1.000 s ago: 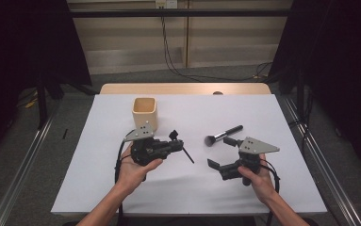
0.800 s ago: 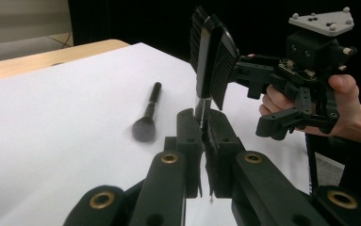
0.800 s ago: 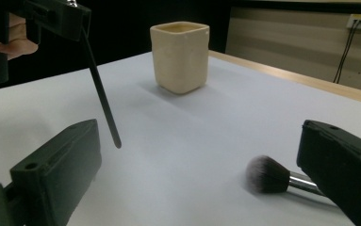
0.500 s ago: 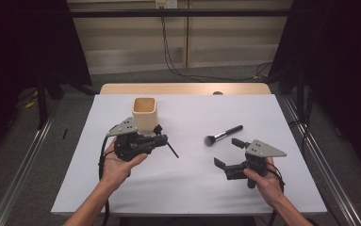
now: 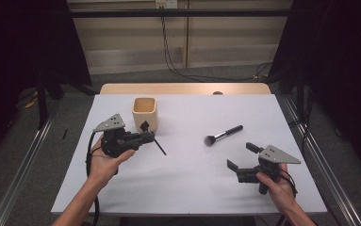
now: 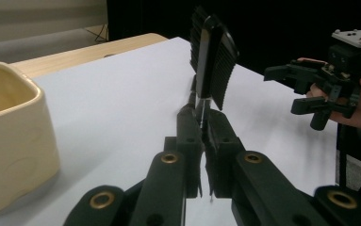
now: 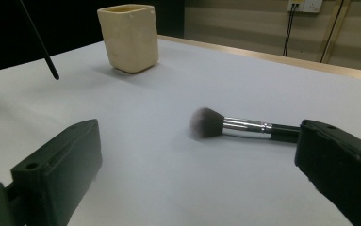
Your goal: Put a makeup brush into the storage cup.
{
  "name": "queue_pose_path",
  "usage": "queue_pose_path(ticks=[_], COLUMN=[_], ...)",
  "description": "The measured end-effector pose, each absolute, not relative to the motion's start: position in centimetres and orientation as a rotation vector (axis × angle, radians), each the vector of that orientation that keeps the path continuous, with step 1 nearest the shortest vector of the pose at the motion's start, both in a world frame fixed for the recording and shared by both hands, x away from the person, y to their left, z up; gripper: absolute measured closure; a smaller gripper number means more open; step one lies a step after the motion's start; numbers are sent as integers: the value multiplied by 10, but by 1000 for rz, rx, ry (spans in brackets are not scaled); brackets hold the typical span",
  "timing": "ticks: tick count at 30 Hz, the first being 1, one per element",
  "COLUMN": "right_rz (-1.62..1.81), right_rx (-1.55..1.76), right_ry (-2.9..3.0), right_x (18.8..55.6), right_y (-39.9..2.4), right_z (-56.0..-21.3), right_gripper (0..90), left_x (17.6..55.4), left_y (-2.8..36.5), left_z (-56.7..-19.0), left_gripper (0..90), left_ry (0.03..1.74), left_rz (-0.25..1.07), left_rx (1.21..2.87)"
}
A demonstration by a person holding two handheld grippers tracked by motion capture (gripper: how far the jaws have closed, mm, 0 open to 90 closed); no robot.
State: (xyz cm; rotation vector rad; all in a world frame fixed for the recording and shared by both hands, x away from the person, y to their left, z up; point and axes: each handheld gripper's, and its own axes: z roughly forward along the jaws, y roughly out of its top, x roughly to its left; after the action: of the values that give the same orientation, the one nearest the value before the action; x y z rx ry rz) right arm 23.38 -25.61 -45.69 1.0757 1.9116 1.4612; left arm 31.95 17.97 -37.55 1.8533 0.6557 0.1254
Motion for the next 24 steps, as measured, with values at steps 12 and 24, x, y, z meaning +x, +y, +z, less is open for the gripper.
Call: queue_pose_path(ticks=[12, 24], right_rz=[1458, 1463], right_rx=[1095, 1099], right_ry=[1791, 1775], right_x=[223, 222], right_y=[-275, -277], right_z=[-457, -460], right_gripper=[4, 2], left_x=[326, 340], left_y=[195, 207], left_z=[-366, -359], left_gripper=[859, 859], left_ry=[685, 785], left_rz=[147, 123], left_rx=[1858, 1886])
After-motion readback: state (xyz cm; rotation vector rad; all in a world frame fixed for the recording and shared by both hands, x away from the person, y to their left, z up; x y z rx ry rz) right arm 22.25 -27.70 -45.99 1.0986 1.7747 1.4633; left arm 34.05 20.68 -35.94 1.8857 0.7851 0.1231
